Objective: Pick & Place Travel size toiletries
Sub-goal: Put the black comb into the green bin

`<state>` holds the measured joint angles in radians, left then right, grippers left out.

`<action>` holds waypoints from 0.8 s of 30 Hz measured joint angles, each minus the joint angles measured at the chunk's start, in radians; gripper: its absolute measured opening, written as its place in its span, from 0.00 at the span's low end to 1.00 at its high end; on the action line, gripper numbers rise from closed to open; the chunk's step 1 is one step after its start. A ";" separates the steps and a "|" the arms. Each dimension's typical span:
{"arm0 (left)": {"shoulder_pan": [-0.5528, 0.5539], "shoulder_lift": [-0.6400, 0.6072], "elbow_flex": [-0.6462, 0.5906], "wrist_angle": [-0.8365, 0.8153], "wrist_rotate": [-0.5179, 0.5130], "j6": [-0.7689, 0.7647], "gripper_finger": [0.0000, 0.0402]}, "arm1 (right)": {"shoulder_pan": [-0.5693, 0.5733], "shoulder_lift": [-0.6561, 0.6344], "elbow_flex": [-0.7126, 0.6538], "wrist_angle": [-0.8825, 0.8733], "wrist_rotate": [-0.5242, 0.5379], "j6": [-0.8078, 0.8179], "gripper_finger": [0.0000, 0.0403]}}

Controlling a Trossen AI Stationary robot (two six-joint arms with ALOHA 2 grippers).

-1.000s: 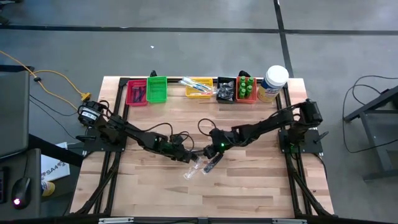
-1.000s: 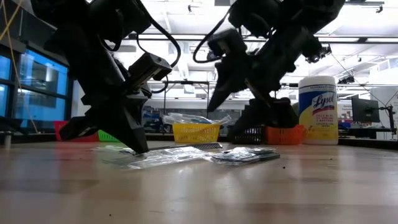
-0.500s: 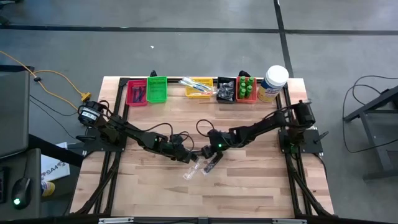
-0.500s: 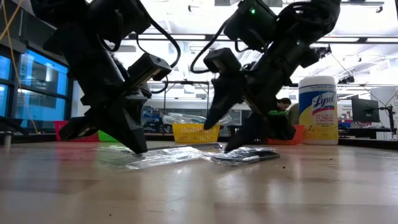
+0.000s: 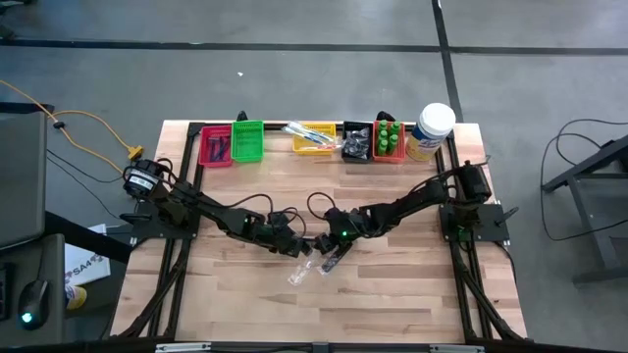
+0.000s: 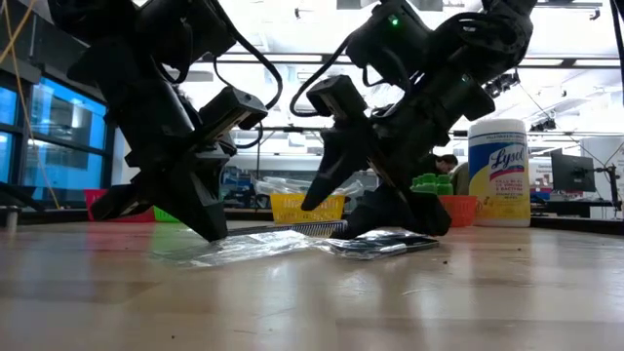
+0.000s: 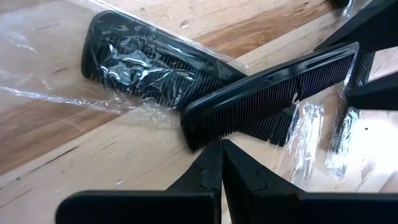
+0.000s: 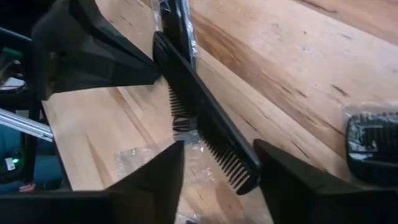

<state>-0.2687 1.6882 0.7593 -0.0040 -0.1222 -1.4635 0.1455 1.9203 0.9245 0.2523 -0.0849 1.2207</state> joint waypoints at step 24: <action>0.000 -0.027 -0.003 -0.011 0.042 0.044 0.02 | 0.001 -0.013 -0.002 -0.021 -0.051 -0.022 0.02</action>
<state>-0.2687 1.6608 0.7559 -0.0147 -0.0802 -1.4190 0.1463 1.9071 0.9230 0.2312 -0.1363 1.1991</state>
